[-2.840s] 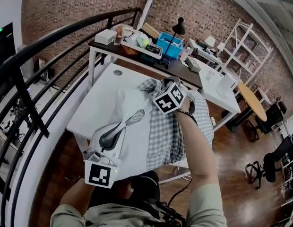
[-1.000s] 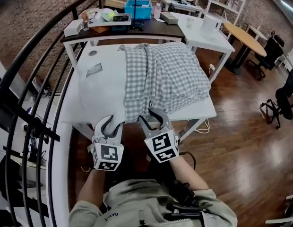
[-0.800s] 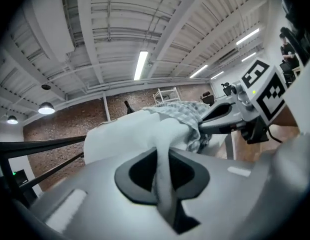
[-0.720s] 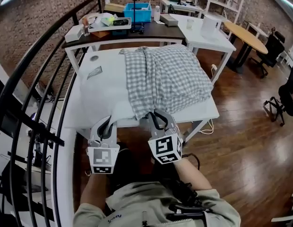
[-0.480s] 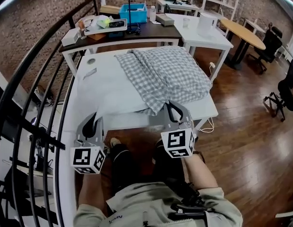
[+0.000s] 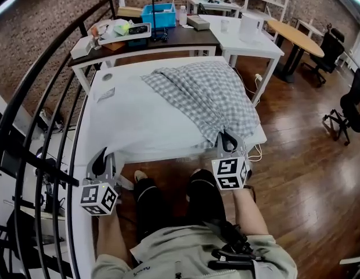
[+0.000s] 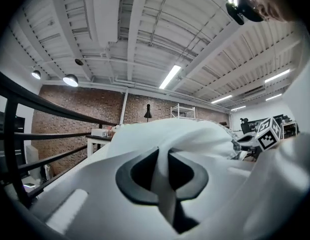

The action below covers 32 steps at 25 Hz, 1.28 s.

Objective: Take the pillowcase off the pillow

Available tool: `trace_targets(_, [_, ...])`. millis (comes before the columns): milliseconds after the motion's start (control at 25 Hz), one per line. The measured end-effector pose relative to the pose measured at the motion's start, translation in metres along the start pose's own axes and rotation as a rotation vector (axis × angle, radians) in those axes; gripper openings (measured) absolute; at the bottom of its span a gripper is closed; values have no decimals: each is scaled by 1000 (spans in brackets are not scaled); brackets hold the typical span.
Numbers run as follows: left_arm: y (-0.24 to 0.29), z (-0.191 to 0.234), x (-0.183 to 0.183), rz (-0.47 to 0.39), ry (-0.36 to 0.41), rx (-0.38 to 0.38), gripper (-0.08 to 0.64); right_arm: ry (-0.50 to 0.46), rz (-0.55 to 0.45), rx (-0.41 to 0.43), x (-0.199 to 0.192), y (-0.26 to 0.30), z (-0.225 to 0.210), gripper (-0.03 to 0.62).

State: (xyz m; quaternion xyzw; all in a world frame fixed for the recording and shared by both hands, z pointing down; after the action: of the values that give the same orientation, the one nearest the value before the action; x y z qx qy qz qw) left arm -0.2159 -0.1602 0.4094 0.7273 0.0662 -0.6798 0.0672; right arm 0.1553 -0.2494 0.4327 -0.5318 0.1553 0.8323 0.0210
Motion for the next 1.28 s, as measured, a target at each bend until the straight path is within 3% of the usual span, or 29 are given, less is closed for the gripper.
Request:
trace_targets(120, [2, 1, -16, 23, -23, -13, 21, 11, 15, 25, -8, 1, 8, 15])
trace_targets(280, [0, -14, -12, 34, 14, -89, 51, 24, 27, 60, -9, 0, 10, 17])
trace_targets(400, [-15, -30, -1, 33, 50, -165, 114, 28, 40, 76, -13, -2, 14, 17])
trace_targets(600, [-35, -45, 34, -14, 94, -194, 163, 33, 37, 96, -16, -2, 19, 17])
trace_targets(840, [-47, -55, 20, 148, 103, -401, 184, 47, 33, 132, -15, 0, 20, 17])
trace_targets(920, [-58, -54, 30, 117, 64, -452, 189, 47, 28, 140, -14, 0, 21, 17])
trace_targets(1040, [-63, -49, 65, -39, -15, -477, 189, 54, 28, 145, -15, 0, 20, 17])
trace_targets(1160, [-41, -44, 95, -139, -28, -439, 204, 65, 24, 151, -16, -1, 20, 17])
trace_targets(1280, [12, -38, 110, -132, 19, -373, 253, 71, 24, 162, -17, 0, 20, 17])
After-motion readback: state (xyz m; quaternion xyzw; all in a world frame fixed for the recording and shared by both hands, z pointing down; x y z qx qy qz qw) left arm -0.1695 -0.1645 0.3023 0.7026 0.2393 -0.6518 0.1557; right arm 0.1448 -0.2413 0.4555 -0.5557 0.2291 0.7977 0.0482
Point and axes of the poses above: the fingertips, and each gripper's own axes: y forward along the fingers, z to its left, x out of its top, the point moved 3 cm from there along -y, backward along the fingers, and after that the axes turned 7 degrees about y, right-handed, at the moved point
